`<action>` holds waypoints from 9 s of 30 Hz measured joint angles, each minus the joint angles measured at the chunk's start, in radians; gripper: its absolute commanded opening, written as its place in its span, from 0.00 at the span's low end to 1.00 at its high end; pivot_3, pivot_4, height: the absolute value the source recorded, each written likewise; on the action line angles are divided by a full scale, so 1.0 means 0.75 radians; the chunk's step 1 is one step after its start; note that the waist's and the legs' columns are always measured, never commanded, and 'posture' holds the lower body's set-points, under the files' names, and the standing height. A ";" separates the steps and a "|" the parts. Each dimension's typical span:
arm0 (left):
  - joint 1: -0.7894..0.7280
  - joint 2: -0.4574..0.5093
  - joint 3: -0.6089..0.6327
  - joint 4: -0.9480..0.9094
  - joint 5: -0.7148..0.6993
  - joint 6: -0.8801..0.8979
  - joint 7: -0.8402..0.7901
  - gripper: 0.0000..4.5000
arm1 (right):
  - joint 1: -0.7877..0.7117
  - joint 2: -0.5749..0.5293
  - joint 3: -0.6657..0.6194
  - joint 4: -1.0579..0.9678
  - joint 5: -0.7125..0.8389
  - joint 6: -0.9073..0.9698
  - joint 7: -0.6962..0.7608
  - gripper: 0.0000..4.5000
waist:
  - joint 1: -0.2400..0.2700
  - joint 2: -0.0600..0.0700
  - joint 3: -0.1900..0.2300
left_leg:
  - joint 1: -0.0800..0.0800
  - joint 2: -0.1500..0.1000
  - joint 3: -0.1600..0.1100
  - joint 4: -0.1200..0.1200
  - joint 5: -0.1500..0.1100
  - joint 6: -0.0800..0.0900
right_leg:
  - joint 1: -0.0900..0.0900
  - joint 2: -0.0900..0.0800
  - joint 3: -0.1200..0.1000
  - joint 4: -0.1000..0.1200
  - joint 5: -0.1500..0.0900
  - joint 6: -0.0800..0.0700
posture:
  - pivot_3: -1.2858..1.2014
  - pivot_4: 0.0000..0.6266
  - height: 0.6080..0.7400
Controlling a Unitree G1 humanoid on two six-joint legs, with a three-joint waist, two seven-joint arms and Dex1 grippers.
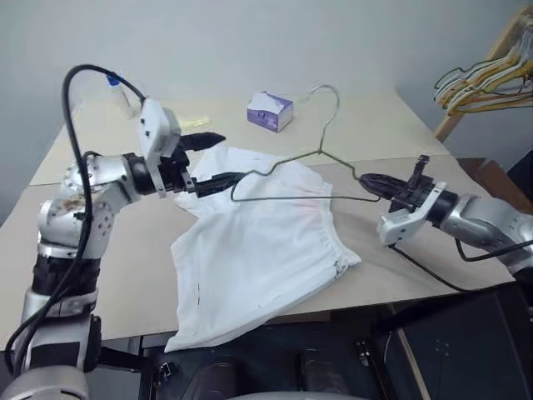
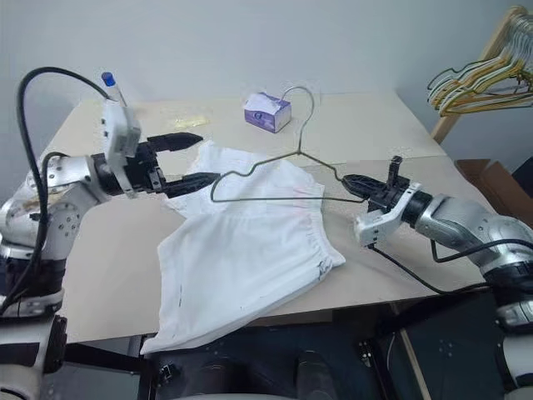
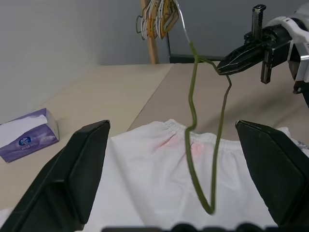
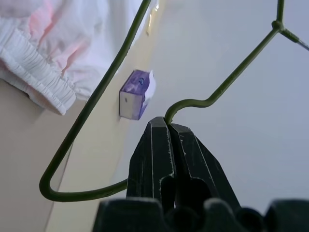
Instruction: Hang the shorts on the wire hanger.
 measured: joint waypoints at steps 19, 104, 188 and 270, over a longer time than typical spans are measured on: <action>-0.033 -0.017 -0.262 0.029 0.206 0.084 -0.199 0.36 | -0.105 0.035 0.021 0.056 -0.163 -0.075 -0.121 0.00 | -0.035 0.000 -0.001 | 0.000 0.000 -0.004 0.003 -0.004 0.007 | 0.000 0.000 0.000 0.003 0.000 0.000 | 0.52 0.00 1.00; 0.222 -0.011 0.152 -0.051 -0.038 -0.030 -0.229 0.99 | 0.799 0.202 -0.843 -0.690 1.888 2.257 1.370 0.00 | 0.043 0.005 -0.037 | -0.002 0.004 -0.005 0.018 -0.012 0.020 | 0.005 0.002 -0.002 0.004 0.008 0.002 | 0.54 0.08 1.00; 0.352 0.019 0.220 -0.296 -0.081 -0.053 -0.035 0.99 | -0.300 0.367 -0.106 0.870 1.171 1.954 1.913 0.00 | 0.113 0.006 -0.036 | -0.002 0.002 -0.005 0.014 -0.012 0.020 | 0.004 0.002 -0.002 0.001 0.007 0.003 | 0.61 0.06 1.00; -0.118 -0.163 -0.165 0.557 0.414 -0.836 -0.595 0.00 | 0.372 -0.038 -0.535 -0.991 1.439 1.906 1.549 0.87 | 0.073 0.007 -0.038 | -0.017 0.004 -0.001 0.028 -0.013 0.021 | 0.000 0.002 -0.010 0.002 0.008 0.003 | 0.53 0.04 1.00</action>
